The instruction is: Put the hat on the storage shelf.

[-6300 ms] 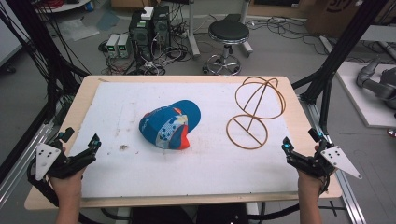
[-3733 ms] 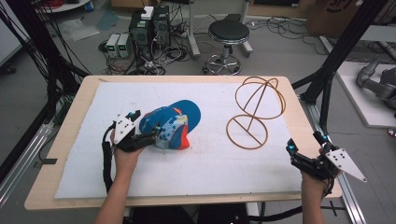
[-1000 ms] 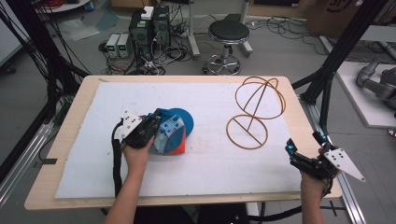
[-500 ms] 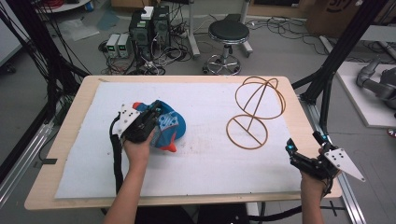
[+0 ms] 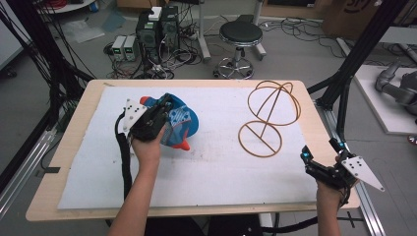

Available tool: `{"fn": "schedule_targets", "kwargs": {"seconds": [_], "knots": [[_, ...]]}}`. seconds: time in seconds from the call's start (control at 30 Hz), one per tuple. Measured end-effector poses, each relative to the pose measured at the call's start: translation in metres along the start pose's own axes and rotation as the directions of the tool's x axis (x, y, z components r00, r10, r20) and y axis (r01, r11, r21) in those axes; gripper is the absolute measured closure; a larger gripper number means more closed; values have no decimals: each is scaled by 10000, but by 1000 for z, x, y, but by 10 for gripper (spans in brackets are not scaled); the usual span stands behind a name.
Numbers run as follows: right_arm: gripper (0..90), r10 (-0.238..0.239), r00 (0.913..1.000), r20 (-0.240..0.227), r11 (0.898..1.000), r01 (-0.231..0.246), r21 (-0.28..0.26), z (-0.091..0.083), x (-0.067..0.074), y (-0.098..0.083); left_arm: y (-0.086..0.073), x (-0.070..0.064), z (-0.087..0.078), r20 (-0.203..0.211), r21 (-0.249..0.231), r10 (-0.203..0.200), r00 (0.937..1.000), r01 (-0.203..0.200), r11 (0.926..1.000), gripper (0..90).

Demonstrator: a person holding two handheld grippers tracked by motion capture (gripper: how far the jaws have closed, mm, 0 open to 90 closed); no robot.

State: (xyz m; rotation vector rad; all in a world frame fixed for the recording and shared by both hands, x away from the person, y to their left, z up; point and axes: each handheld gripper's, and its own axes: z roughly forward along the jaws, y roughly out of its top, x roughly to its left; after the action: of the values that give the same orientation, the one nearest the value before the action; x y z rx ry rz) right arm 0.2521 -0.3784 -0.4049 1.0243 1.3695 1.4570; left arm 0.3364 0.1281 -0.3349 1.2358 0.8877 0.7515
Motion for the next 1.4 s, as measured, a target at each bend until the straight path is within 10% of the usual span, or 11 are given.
{"fn": "schedule_targets", "kwargs": {"seconds": [1.4], "knots": [[42, -86, 10000, 23, 9999, 86, 61, -13, 0, -1, 101, -62, 81, 424, -1958, -873, 9953, 939, 9761, 883]]}}
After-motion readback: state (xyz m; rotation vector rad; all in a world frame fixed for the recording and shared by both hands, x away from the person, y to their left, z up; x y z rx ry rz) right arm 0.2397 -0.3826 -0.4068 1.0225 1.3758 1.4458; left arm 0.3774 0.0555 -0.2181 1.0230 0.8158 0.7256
